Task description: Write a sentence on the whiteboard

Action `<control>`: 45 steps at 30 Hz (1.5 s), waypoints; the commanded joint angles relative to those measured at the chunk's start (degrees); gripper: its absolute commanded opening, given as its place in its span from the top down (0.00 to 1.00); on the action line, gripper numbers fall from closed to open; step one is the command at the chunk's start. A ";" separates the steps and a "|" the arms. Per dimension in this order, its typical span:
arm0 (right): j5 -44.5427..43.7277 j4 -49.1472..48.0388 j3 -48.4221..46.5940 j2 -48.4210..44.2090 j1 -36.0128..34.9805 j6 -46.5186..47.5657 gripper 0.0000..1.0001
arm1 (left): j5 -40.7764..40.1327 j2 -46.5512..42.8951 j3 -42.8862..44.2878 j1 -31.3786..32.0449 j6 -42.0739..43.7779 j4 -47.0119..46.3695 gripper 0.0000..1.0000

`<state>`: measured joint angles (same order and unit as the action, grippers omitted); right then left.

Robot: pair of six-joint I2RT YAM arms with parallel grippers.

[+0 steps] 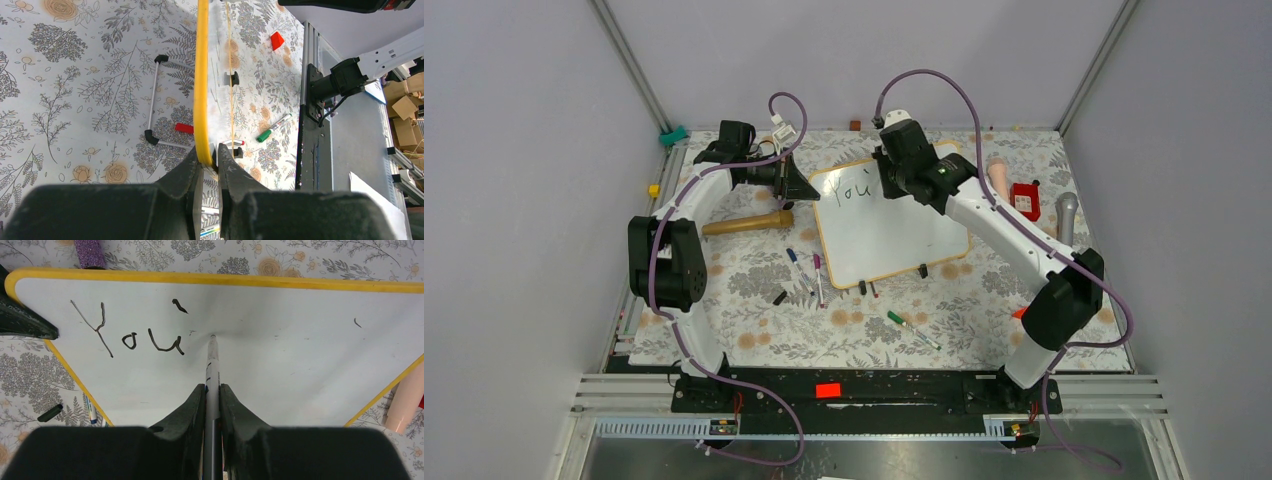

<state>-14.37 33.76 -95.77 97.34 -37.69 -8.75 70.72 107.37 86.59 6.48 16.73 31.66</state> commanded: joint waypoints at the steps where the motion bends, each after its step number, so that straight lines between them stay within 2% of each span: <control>1: -1.07 -1.79 -0.89 -1.14 0.60 0.67 1.00 | -5.14 0.78 -3.14 2.64 8.14 4.64 1.00; 15: 0.13 -1.96 -4.51 2.36 0.69 0.67 1.00 | -5.28 0.74 -3.09 2.66 8.10 4.65 1.00; 35: 1.17 -1.72 4.55 -1.61 0.74 -1.15 1.00 | -5.30 0.77 -3.22 2.66 8.14 4.63 1.00; 45: 0.16 -1.78 1.53 -0.34 0.71 -0.88 1.00 | -5.28 0.60 -3.37 2.66 8.23 4.68 1.00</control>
<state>-13.80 32.73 -91.98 96.64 -37.43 -9.56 70.41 107.35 86.52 6.48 16.73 31.68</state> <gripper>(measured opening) 0.200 0.113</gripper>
